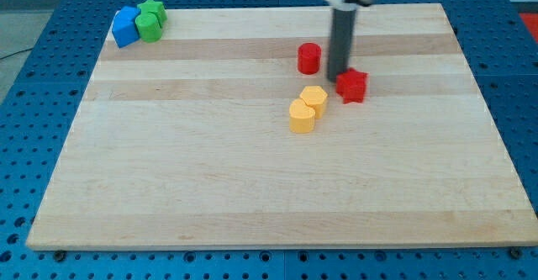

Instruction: Move yellow blocks into red star

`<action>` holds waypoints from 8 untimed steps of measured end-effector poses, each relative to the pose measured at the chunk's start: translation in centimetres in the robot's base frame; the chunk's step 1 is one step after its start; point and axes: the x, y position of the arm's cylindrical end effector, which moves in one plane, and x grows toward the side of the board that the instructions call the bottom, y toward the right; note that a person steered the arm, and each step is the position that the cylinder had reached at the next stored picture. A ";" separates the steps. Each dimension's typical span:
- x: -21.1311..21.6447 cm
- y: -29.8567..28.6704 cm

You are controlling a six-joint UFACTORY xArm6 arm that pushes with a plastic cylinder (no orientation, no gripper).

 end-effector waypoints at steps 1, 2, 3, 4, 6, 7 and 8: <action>0.0 5.2; -0.1 10.5; 0.8 16.2; 8.8 16.2; 12.9 -4.1; 11.2 -12.3; 10.4 -12.8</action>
